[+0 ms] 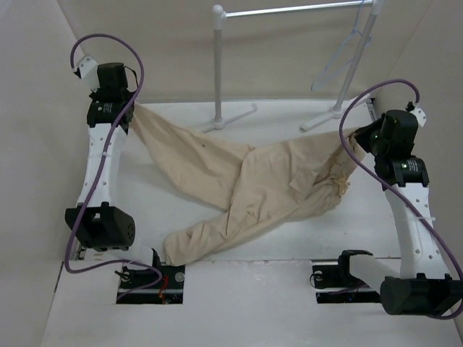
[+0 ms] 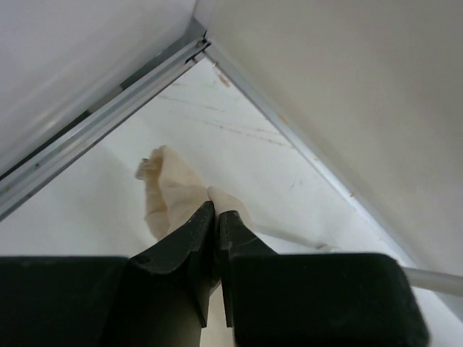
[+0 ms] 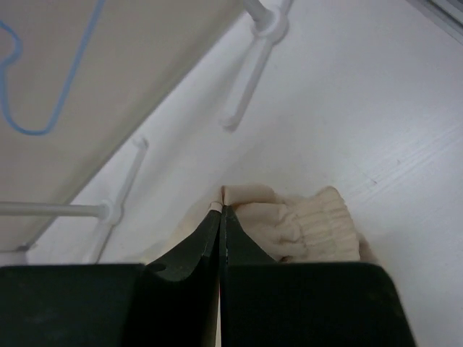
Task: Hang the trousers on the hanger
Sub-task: Flatten out the trousers at the center of the board.
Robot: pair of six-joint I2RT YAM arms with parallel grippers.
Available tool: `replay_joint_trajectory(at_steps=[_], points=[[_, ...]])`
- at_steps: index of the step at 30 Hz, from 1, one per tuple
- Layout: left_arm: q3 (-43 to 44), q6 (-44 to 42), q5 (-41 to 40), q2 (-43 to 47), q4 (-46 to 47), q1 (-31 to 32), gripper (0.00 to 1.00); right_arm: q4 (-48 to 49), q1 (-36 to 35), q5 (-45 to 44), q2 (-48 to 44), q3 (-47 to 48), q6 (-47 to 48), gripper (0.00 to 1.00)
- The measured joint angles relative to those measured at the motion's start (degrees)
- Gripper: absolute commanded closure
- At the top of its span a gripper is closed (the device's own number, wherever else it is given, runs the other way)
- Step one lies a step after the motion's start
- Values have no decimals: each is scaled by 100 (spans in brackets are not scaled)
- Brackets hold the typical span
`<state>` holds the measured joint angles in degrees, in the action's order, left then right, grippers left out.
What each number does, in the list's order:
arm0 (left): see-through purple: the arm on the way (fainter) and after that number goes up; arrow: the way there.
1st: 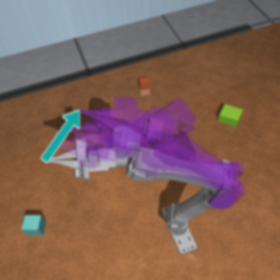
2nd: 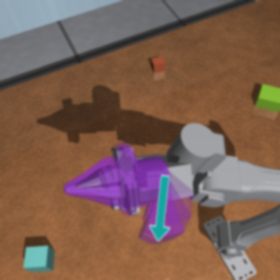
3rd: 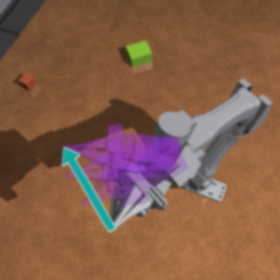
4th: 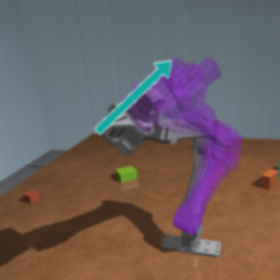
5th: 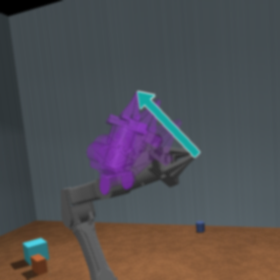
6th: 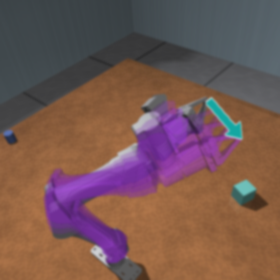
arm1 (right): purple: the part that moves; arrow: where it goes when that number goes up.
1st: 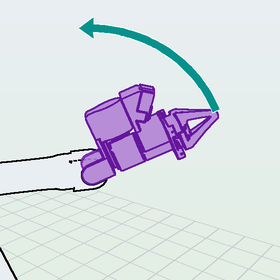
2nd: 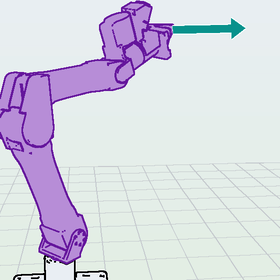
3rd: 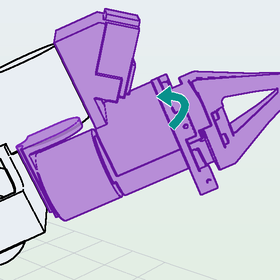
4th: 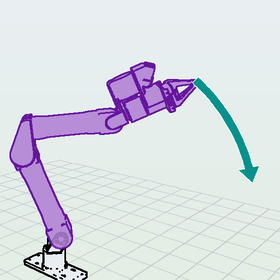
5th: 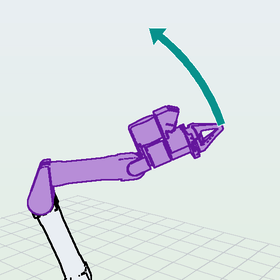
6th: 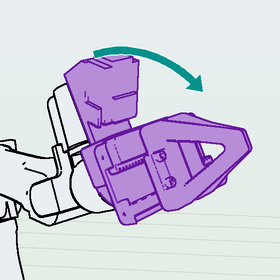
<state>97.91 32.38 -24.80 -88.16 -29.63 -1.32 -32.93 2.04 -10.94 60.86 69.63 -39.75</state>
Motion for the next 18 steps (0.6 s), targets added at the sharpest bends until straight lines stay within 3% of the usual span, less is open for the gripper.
replay_joint_trajectory(at_steps=[3, 9, 14, 18], points=[[490, -2, 22, -216, 35, -42, 95, 243, 125, 109, -44, 44, -90, 96], [614, 0, 42, -319, -24, -101, 96, 273, 175, 310, -164, -170, -120, 95], [1482, 0, 76, -313, -254, -17, 95, 46, 155, 717, -273, 734, -96, 94], [1609, 0, 85, 389, 92, 24, 94, 245, -76, 800, -1086, 1069, -50, 94]])
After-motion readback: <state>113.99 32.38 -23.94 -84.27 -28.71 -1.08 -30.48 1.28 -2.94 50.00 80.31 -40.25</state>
